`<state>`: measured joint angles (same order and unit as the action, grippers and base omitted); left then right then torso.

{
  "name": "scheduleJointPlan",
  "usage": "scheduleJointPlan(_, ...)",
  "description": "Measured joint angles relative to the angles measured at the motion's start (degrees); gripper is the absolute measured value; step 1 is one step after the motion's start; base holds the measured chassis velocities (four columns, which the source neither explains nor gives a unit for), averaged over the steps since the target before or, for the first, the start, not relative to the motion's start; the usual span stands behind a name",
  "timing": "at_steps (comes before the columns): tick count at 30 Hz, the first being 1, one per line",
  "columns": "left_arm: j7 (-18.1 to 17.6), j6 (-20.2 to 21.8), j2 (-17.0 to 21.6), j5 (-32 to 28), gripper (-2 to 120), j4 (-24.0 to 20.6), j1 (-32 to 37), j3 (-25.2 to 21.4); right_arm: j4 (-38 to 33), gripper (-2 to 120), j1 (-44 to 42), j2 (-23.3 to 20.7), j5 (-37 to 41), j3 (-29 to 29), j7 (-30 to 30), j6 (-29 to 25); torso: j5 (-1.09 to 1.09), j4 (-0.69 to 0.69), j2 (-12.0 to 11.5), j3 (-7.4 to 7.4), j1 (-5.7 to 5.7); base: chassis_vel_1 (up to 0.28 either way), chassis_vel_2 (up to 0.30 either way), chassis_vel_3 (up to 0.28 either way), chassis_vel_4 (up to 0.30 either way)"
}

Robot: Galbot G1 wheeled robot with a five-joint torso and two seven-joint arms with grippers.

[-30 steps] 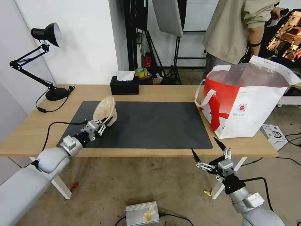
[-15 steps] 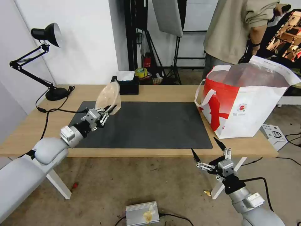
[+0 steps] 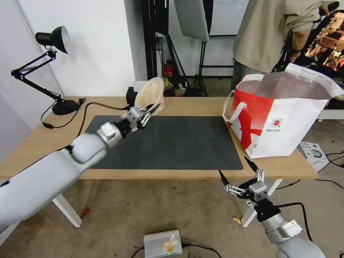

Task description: Pick up the trash from the table and place it into the takeout bag.

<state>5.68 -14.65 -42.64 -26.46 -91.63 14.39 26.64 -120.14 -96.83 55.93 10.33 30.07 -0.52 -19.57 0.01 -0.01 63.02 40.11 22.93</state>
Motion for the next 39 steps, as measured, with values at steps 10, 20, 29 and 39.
scheduleJointPlan(10,0.04,-0.26,-7.79,0.79,1,7.78,-10.32,9.08,0.0,100,0.0,0.0,0.0,0.0,0.0,0.0,0.01,0.0,0.0,0.0,0.0,0.0,0.0,0.0,0.0)
scheduleJointPlan(20,0.35,-0.66,-17.14,2.64,1,16.34,-17.88,14.57,0.0,100,0.0,0.0,0.0,-0.01,0.0,0.0,0.0,0.0,0.0,0.0,0.0,0.0,0.0,0.0,0.0)
scheduleJointPlan(29,2.6,-1.56,-24.02,7.18,1,23.03,-20.71,16.39,-0.01,100,0.0,0.0,0.0,0.0,0.0,0.0,0.0,0.01,0.0,0.0,0.0,0.0,0.0,0.0,0.0)
scheduleJointPlan(39,7.0,-4.62,-32.75,13.4,1,32.2,-22.65,16.38,0.0,100,0.0,0.0,0.0,-0.01,0.0,0.0,0.0,0.0,0.0,-0.01,-0.01,0.0,0.0,0.0,0.0)
